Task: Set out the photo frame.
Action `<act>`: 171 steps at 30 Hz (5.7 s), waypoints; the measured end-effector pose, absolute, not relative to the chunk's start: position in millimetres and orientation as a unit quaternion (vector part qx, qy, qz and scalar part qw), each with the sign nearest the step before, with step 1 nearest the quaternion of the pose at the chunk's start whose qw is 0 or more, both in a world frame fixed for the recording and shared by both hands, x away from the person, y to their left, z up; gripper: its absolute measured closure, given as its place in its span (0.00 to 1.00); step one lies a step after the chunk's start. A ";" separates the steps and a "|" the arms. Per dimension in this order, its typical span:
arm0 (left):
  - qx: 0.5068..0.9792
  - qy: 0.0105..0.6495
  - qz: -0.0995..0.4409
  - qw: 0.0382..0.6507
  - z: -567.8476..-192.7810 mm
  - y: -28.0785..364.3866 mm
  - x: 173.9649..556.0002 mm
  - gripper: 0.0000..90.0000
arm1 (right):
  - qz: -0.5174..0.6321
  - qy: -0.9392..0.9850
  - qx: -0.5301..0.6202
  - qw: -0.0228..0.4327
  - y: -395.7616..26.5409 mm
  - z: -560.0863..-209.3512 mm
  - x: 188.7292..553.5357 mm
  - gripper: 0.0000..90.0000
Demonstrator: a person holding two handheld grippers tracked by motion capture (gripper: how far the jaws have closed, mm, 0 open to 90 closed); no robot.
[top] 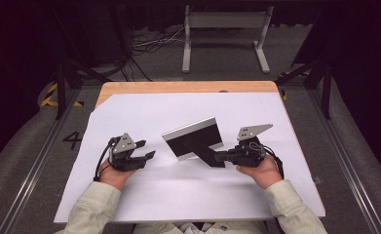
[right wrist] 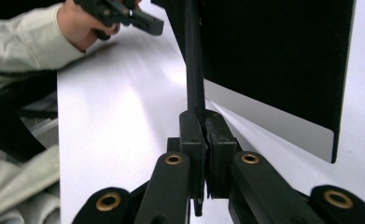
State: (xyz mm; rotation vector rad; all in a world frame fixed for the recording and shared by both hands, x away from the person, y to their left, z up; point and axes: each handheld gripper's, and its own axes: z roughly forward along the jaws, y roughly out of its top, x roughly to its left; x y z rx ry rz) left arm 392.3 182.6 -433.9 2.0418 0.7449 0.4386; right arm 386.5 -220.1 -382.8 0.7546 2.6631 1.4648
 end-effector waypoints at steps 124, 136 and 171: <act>0.895 0.222 0.075 0.379 -433.1 99.9 405.7 1.00 | 0.402 0.846 0.303 0.176 -286.0 -372.3 362.2 0.76; 0.909 0.205 0.092 0.352 -437.5 94.5 410.4 1.00 | 0.403 0.845 0.304 0.175 -285.1 -373.1 362.2 0.75; 0.937 0.125 0.020 0.325 -438.8 82.6 407.4 1.00 | 0.414 0.837 0.310 0.181 -292.1 -366.4 359.2 0.73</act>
